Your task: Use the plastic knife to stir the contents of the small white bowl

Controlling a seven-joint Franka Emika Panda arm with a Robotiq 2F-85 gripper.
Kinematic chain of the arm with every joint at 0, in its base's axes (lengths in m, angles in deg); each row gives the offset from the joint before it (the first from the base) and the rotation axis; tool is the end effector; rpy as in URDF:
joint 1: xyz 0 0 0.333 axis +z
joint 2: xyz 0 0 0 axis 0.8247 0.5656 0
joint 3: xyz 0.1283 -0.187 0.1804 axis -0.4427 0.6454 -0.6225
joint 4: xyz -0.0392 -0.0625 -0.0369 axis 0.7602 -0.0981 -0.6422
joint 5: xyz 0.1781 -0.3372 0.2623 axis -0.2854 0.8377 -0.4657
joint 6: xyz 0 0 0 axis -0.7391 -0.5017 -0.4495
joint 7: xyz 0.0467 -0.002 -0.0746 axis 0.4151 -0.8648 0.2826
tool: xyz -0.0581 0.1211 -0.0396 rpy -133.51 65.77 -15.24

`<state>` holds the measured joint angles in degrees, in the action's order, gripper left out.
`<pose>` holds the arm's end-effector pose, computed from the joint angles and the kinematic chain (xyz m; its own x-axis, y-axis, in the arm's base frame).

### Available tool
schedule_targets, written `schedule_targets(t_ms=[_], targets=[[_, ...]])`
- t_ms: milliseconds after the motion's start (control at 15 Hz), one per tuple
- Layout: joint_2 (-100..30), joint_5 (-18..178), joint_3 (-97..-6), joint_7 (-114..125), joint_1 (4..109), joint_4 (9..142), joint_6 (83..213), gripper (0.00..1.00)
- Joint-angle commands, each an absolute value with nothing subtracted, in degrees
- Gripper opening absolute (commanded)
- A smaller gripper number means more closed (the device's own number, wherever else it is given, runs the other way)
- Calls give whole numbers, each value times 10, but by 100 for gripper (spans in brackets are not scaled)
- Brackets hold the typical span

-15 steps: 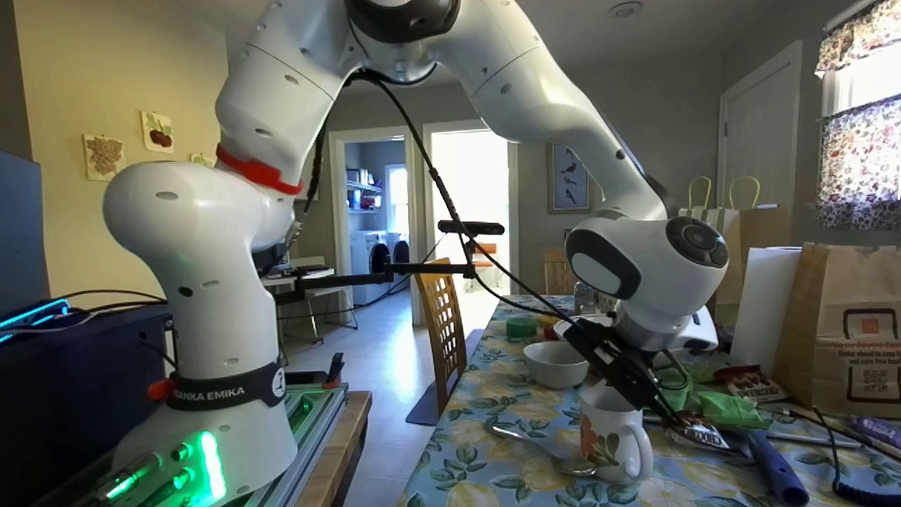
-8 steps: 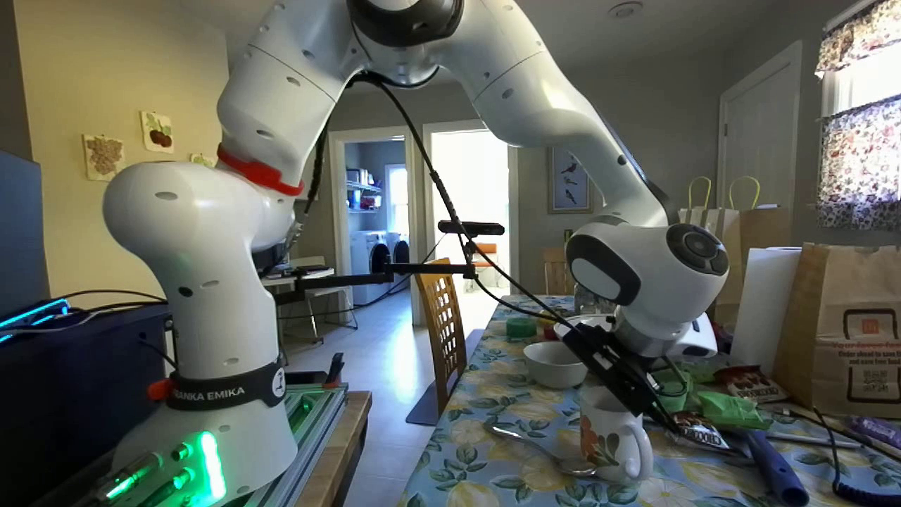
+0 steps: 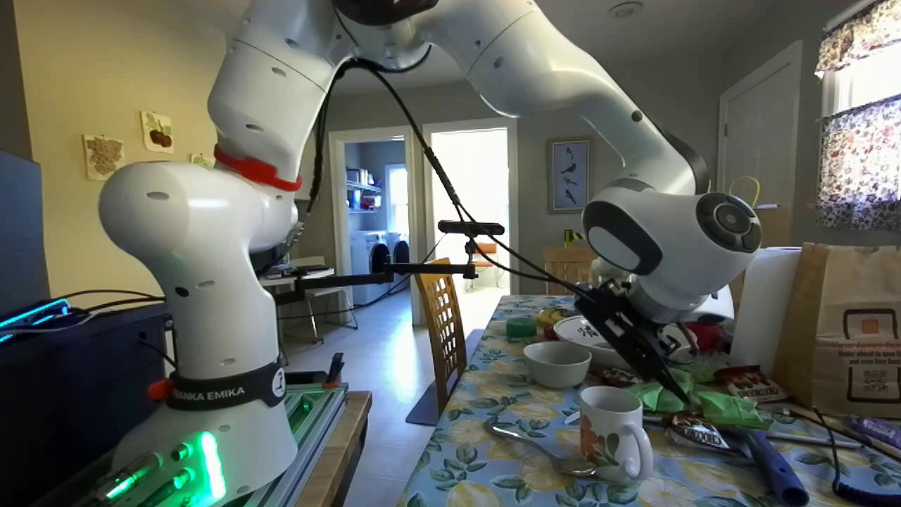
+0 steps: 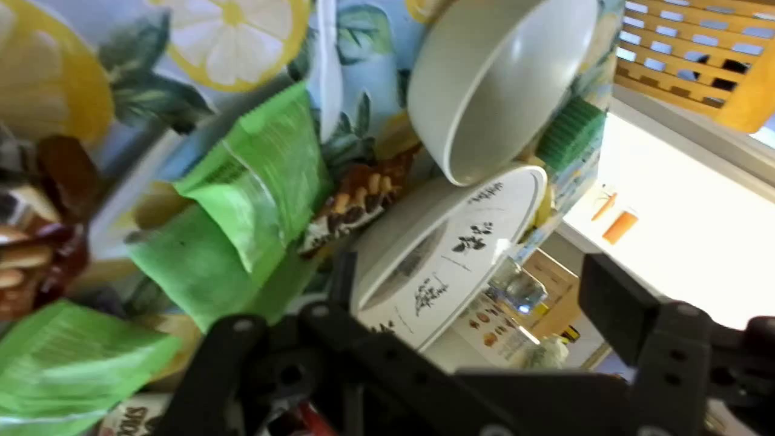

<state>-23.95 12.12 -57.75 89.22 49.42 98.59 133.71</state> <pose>0.6136 0.0323 0.1024 0.8582 0.2649 0.4397 0.5086 -0.5546 -0.6585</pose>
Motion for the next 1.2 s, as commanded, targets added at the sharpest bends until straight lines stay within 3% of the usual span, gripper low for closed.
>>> schedule_targets(t_ms=[0,400,1133], targets=[[-290,97,-574,880,476,989,1232,100],[-341,134,-540,804,484,959,1066,100],[-343,121,-537,819,489,966,1074,100]])
